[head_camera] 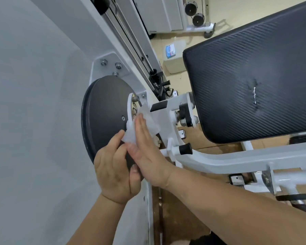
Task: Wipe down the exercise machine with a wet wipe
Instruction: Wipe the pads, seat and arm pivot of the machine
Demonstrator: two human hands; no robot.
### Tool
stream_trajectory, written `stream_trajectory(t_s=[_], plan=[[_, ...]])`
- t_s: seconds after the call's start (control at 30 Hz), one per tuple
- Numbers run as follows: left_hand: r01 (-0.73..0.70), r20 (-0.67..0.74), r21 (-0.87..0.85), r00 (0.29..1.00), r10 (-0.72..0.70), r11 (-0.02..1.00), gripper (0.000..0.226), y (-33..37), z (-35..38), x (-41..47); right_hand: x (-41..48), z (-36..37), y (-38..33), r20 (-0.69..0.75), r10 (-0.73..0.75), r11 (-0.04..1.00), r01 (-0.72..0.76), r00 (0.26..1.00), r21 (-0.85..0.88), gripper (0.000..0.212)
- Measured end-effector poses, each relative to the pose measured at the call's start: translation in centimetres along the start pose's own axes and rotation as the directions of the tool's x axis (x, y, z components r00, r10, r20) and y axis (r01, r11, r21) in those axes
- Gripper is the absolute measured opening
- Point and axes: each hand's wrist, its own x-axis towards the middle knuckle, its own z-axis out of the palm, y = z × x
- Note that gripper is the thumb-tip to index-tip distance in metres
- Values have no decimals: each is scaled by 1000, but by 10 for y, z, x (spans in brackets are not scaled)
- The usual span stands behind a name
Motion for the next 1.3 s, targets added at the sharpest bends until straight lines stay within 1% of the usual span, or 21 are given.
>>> stream_trajectory(t_s=[0.03,0.1,0.17,0.23,0.27,0.33,0.43,0.47,0.53,0.57,0.63,0.7,0.83,0.9,1.0,1.07,1.17,1.2,1.3], plan=[[-3,-14,0,1000,3,1000,39,1,-1,0,-11,2,8,38,12,1000,-12,999,-9,110],[-11,-18,-16,1000,10,1000,40,2,-1,-1,-19,2,19,79,91,996,-91,993,-5,112],[-14,-3,-20,1000,14,1000,42,3,-3,-1,-8,0,12,58,186,981,-188,981,36,109],[-8,14,-5,1000,8,1000,48,3,-3,0,5,2,-4,7,243,966,-242,970,94,109],[-3,20,1,1000,3,1000,50,2,-2,0,7,4,-11,-12,248,964,-245,969,106,109],[4,17,2,1000,-4,1000,50,2,-2,-1,2,9,-15,-31,206,974,-202,978,99,107],[-4,0,9,1000,4,1000,48,2,-1,-1,-20,16,-4,-17,167,983,-165,986,80,109],[-11,-4,11,1000,11,1000,47,2,-1,-1,-25,18,3,-14,185,981,-184,983,60,107],[-21,-2,10,1000,21,1000,46,3,-1,-2,-23,19,10,-15,255,966,-254,967,48,97],[-20,2,12,1000,20,1000,47,3,-1,-2,-18,17,8,-20,289,955,-288,957,68,94],[-20,7,19,1000,20,1000,48,2,-1,-1,-5,13,-1,-44,332,937,-324,942,128,96],[-26,-4,8,1000,26,1000,48,1,-1,-1,-7,14,-6,-50,301,948,-294,952,124,104],[-32,-25,1,999,32,999,45,1,-1,-3,-42,24,6,-18,117,992,-117,993,44,103],[-28,-19,-3,999,28,1000,46,0,0,-4,-38,22,6,-39,81,994,-78,996,75,106],[-16,13,-34,1000,16,999,51,-4,0,-2,-5,13,-11,-106,42,991,-28,993,131,113],[-11,23,-34,1000,12,999,51,-2,-1,-2,20,0,-24,-144,77,985,-53,987,164,114],[-23,-7,-8,1000,23,1000,48,1,-1,-4,45,-14,-23,-143,184,974,-160,973,162,94],[-27,-14,-6,1000,27,1000,48,0,0,-5,45,-12,-21,-137,191,976,-172,972,136,91],[-50,-33,-17,998,49,999,47,-2,2,-6,20,2,-15,-93,154,984,-144,984,102,94]])
